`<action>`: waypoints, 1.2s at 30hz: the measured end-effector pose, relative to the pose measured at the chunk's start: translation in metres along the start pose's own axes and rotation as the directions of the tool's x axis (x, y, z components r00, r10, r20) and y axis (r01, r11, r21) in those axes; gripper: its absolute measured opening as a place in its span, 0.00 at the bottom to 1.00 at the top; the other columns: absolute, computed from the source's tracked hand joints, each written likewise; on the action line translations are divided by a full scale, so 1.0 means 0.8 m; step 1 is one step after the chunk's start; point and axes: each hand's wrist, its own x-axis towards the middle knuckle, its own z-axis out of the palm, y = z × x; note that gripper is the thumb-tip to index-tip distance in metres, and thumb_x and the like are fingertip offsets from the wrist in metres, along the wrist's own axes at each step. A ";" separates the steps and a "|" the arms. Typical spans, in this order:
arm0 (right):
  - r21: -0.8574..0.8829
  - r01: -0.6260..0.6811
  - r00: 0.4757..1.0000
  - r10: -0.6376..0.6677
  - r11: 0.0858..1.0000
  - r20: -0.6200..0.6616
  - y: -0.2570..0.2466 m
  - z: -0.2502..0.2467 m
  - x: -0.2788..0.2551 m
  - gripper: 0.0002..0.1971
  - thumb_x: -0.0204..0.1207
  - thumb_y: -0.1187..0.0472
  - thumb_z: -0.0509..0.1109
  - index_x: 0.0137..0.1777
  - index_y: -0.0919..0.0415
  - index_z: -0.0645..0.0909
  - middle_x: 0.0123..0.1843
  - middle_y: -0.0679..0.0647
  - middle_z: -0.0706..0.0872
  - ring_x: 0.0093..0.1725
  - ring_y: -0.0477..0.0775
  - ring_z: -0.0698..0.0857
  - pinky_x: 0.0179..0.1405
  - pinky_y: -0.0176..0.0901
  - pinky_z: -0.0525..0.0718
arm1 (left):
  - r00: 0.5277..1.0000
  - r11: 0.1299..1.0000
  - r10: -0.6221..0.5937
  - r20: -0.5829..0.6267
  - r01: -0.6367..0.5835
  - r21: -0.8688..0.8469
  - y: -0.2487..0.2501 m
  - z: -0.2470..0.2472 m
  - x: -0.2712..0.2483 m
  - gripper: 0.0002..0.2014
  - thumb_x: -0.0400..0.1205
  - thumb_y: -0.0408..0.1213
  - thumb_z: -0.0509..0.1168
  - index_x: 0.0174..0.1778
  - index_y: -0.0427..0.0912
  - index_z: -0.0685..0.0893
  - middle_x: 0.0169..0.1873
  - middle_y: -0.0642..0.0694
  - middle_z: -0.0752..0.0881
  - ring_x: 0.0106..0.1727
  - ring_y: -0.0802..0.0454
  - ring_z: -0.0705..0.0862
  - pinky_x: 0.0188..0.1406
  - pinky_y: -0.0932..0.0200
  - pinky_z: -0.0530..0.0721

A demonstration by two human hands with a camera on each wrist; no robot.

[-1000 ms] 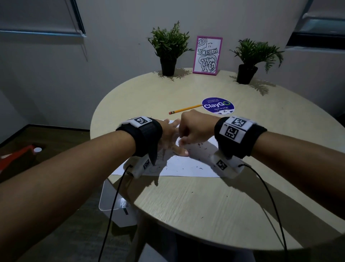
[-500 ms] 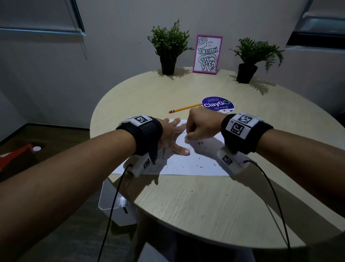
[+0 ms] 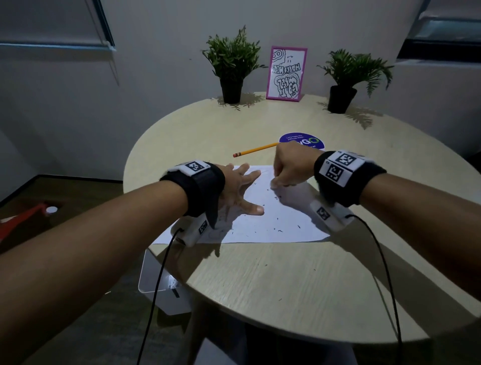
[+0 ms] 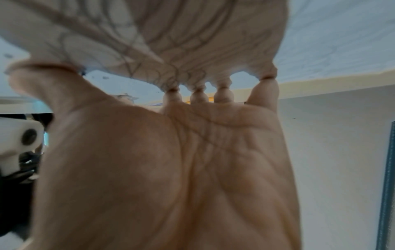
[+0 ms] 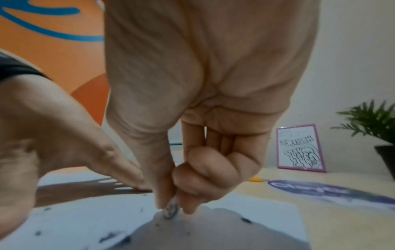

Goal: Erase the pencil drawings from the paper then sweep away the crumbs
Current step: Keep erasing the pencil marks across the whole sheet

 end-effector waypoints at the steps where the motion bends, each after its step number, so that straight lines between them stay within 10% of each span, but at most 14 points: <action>1: -0.013 -0.019 1.000 0.019 1.000 -0.009 0.002 -0.001 0.000 0.15 0.71 0.51 0.79 0.32 0.63 0.88 0.31 0.59 0.90 0.34 0.52 0.87 0.42 0.47 0.89 | 1.000 1.000 -0.002 0.004 0.003 -0.011 0.001 0.000 0.000 0.55 0.74 0.76 0.61 0.84 0.62 0.31 0.87 0.53 0.34 0.88 0.41 0.42 0.82 0.31 0.53; 8: -0.005 0.187 0.982 -0.187 0.982 -0.009 -0.054 0.016 0.000 0.13 0.70 0.54 0.80 0.30 0.62 0.88 0.25 0.55 0.83 0.29 0.51 0.80 0.32 0.46 0.82 | 0.997 0.996 0.070 -0.030 -0.071 -0.052 0.003 -0.006 -0.009 0.45 0.77 0.71 0.61 0.87 0.63 0.48 0.88 0.52 0.39 0.88 0.36 0.44 0.81 0.30 0.57; 14: 0.018 -0.019 0.988 0.022 1.000 -0.153 0.003 0.008 0.003 0.14 0.72 0.54 0.80 0.31 0.64 0.87 0.29 0.57 0.86 0.35 0.55 0.85 0.37 0.48 0.87 | 1.000 0.997 0.014 0.016 -0.013 -0.073 0.003 -0.007 -0.008 0.54 0.73 0.77 0.57 0.85 0.61 0.32 0.86 0.54 0.33 0.88 0.42 0.39 0.83 0.32 0.50; 20: 0.041 0.188 0.982 -0.188 0.981 0.002 -0.019 0.011 -0.022 0.10 0.75 0.52 0.78 0.36 0.56 0.91 0.30 0.49 0.89 0.29 0.45 0.85 0.30 0.37 0.82 | 1.000 0.994 0.022 0.017 -0.020 -0.104 0.001 -0.005 -0.010 0.54 0.74 0.77 0.58 0.85 0.62 0.32 0.86 0.55 0.32 0.88 0.43 0.38 0.84 0.32 0.49; 29: 0.044 0.100 0.991 -0.096 0.994 -0.090 -0.014 0.009 -0.025 0.08 0.73 0.55 0.80 0.38 0.60 0.92 0.30 0.50 0.89 0.32 0.49 0.86 0.32 0.40 0.83 | 0.995 0.985 0.102 -0.017 -0.103 -0.142 -0.007 0.002 -0.016 0.65 0.61 0.78 0.70 0.83 0.68 0.32 0.86 0.54 0.33 0.87 0.45 0.33 0.82 0.25 0.46; 36: 0.002 0.203 0.972 -0.201 0.979 -0.123 -0.056 0.025 -0.036 0.09 0.72 0.59 0.81 0.47 0.64 0.90 0.32 0.50 0.79 0.38 0.54 0.82 0.34 0.43 0.79 | 0.986 0.962 0.168 -0.005 -0.165 -0.217 -0.002 -0.001 -0.032 0.50 0.70 0.67 0.74 0.85 0.66 0.53 0.86 0.60 0.48 0.87 0.48 0.50 0.83 0.37 0.57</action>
